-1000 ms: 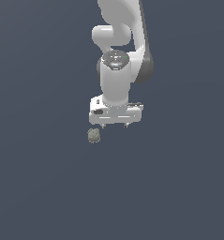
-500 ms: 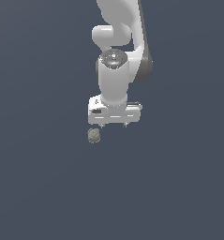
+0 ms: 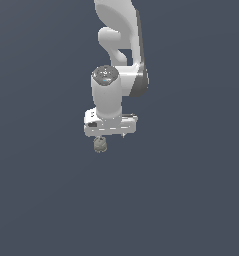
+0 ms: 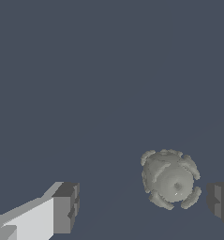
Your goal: Pick up the object and move it to a goal position.
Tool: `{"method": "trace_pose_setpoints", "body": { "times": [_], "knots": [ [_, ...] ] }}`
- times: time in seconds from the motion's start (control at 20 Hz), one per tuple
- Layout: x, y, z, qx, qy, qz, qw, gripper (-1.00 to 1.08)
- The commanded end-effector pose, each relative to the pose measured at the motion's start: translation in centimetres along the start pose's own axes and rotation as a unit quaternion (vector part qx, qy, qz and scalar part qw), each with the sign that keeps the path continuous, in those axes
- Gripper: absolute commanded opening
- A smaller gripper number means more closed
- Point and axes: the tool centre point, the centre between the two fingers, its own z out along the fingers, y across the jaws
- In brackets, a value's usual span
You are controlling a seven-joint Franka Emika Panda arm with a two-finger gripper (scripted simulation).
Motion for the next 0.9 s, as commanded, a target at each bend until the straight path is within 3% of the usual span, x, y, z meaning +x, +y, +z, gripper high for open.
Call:
{"method": "trace_pose_setpoints", "body": {
  "times": [0.0, 0.4, 0.85],
  "knots": [
    [-0.8, 1.7, 1.5, -0.001, -0.001, -0.009, 1.0000, 1.00],
    [-3.0, 5.2, 4.7, -0.005, -0.002, -0.031, 0.9995, 1.00],
    [-3.5, 5.9, 5.5, -0.005, -0.003, -0.035, 0.9994, 1.00]
  ]
}}
